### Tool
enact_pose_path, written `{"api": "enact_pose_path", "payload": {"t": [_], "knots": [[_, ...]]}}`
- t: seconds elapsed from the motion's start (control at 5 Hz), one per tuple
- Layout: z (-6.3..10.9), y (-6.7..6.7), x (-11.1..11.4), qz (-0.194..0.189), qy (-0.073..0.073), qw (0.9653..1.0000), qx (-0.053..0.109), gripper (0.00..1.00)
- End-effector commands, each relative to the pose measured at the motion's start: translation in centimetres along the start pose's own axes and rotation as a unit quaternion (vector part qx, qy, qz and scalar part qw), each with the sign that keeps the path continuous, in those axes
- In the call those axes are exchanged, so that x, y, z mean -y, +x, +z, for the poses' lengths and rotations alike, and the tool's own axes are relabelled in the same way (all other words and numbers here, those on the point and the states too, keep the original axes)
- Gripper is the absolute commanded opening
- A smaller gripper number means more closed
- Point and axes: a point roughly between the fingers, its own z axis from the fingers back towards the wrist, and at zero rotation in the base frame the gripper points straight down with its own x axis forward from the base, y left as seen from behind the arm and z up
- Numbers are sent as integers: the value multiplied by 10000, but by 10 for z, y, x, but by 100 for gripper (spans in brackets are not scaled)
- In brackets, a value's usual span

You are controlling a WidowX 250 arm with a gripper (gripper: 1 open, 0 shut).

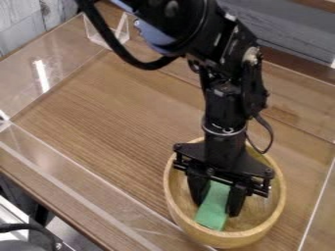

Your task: Remove the green block from inside the brown bowl and put it on the table

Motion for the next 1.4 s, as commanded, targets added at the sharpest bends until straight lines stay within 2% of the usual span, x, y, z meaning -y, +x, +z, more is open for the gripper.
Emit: {"api": "enact_pose_path", "payload": {"t": [0.0, 0.6, 1.2], "knots": [[5, -4, 0, -29, -22, 9999, -103, 0], [17, -13, -3, -71, -30, 9995, -306, 0], [31, -17, -9, -126, -75, 9992, -374, 0]]}}
